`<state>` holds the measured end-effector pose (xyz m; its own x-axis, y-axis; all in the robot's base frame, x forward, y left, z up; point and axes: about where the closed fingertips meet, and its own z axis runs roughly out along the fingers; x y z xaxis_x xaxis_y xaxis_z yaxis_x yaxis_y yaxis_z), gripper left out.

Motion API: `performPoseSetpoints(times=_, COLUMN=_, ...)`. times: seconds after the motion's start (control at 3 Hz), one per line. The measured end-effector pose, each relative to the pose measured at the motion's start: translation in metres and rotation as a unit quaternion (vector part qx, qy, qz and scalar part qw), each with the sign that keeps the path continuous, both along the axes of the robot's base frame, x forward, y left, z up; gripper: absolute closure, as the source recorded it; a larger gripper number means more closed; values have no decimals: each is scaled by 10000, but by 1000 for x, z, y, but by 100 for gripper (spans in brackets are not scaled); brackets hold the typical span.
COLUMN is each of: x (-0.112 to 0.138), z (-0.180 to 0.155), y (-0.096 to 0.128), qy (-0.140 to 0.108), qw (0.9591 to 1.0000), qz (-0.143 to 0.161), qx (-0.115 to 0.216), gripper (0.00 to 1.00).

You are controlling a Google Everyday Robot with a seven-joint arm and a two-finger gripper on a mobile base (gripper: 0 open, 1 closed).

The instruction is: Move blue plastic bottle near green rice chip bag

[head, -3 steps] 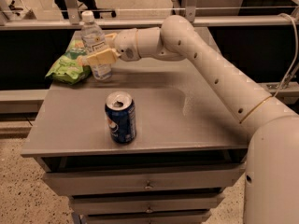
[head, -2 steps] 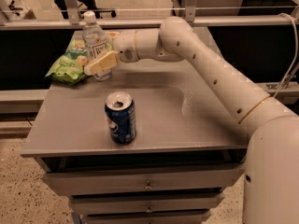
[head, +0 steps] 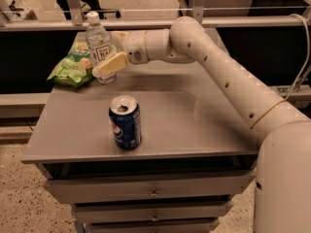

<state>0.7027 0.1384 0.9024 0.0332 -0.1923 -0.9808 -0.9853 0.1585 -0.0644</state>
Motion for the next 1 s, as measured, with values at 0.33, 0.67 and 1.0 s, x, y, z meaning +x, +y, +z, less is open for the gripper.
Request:
performPoseSetpoints(times=0.33, x=19, z=2, y=-50, qy=-119, qw=9986, qz=-451, qx=-242, gripper=0)
performPoseSetpoints(times=0.67, x=49, z=12, y=-129, qy=-303, qw=9891, qz=-1321, qx=-572, gripper=0)
performPoseSetpoints(times=1.0, x=74, z=39, y=-217, qy=-524, qw=9671, qz=-2374, qx=-746, gripper=0)
